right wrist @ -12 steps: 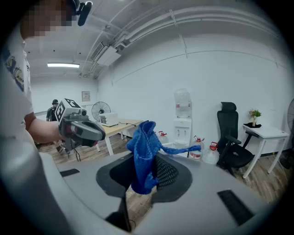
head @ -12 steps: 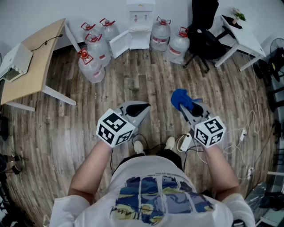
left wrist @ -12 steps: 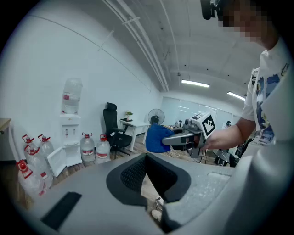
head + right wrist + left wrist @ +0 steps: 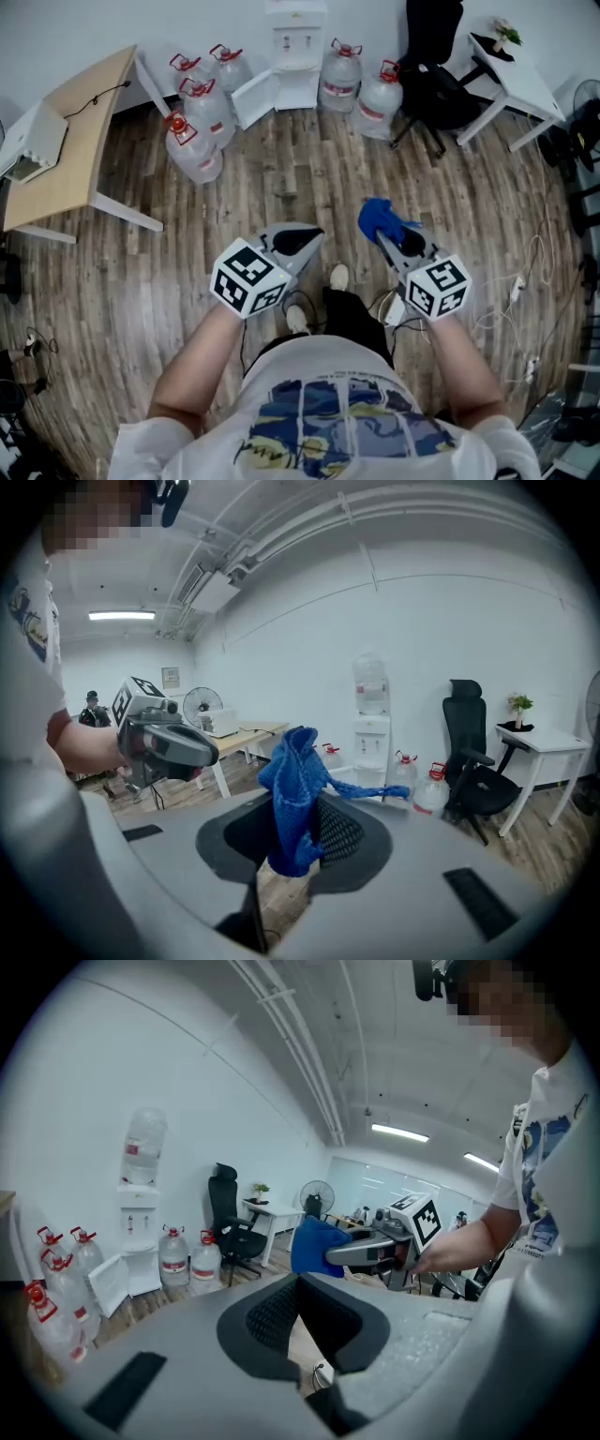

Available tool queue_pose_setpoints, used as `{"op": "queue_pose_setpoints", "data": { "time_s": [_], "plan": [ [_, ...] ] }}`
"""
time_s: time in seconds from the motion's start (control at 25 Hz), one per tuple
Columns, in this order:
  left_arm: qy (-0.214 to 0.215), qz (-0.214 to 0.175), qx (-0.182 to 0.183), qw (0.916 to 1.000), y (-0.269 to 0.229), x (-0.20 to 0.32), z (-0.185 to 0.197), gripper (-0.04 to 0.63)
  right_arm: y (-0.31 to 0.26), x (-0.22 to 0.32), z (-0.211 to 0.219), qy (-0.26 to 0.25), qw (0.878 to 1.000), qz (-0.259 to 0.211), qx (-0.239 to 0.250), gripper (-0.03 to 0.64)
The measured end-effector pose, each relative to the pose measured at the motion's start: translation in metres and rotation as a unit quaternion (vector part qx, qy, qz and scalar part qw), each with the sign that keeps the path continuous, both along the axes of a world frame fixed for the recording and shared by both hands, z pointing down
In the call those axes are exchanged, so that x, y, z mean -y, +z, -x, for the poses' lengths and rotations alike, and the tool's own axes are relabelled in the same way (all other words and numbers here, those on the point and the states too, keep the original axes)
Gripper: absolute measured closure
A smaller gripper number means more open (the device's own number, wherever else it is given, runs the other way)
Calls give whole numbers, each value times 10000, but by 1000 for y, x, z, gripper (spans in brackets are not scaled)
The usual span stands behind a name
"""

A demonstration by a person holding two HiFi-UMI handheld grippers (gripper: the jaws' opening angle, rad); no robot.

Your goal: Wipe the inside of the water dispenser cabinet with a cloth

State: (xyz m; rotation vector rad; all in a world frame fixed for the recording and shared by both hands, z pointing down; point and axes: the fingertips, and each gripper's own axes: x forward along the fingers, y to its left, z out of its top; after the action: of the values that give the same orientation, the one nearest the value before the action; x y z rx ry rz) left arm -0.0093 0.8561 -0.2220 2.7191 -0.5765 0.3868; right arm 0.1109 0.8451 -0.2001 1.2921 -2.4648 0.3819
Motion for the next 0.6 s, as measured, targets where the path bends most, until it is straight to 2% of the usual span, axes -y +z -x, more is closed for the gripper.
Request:
{"op": "queue_pose_setpoints", "data": {
  "time_s": [0.24, 0.4, 0.6],
  "plan": [
    [-214, 120, 123, 9996, 14, 61, -15, 597, 17, 67, -13, -237, 9995, 108, 184, 525],
    [-360, 273, 278, 9986, 23, 123, -23, 597, 26, 136, -18, -374, 9987, 176, 283, 525],
    [-402, 377, 475, 9974, 30, 204, -50, 597, 31, 224, -32, -537, 9977, 249, 331, 525]
  ]
}}
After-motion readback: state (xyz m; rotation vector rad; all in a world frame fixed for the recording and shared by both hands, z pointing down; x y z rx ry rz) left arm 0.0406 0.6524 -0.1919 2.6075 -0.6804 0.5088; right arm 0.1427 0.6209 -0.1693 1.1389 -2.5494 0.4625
